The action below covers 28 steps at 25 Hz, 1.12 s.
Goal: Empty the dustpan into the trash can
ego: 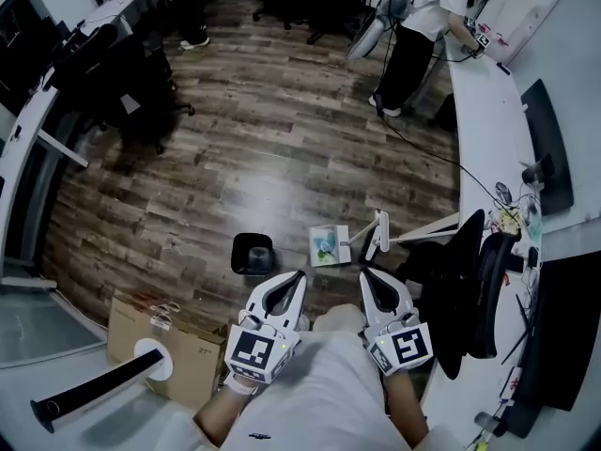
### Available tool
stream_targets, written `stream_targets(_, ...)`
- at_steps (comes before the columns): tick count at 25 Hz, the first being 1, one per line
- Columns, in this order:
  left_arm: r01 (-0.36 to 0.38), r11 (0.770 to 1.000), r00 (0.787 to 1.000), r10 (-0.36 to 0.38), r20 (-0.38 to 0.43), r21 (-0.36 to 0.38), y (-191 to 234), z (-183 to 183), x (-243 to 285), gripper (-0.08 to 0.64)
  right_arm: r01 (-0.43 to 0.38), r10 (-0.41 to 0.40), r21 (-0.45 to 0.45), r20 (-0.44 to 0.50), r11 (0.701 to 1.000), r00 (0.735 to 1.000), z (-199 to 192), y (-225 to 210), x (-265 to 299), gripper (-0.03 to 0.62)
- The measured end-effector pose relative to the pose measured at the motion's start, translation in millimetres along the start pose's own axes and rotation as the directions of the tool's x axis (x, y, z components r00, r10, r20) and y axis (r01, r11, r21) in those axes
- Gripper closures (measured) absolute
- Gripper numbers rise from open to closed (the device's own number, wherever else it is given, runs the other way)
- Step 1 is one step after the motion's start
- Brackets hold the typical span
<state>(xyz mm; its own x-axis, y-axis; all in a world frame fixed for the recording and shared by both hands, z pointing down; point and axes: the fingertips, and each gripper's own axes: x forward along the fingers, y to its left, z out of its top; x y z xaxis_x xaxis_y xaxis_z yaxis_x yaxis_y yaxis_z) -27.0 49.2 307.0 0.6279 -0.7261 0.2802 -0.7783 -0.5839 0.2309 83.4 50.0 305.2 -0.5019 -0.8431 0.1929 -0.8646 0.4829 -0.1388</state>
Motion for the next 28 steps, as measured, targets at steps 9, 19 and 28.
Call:
stream_targets(9,0.008,1.0,0.996,-0.008,-0.085,0.0,10.7,-14.0,43.5,0.554,0.033,-0.032,0.032,-0.017,0.999,0.999,-14.5,-44.2,20.8,0.581)
stream_targets(19,0.022,0.998,0.989,-0.03,-0.143,-0.058,6.2,-44.6,90.4,0.554,0.108,-0.105,0.034,-0.08,0.994,0.991,-55.1,-95.9,37.6,0.58)
stream_targets(28,0.039,0.997,0.983,-0.049,-0.177,-0.059,4.7,-79.7,136.4,0.554,0.152,-0.144,0.057,-0.125,0.987,0.982,-102.0,-133.8,66.2,0.471)
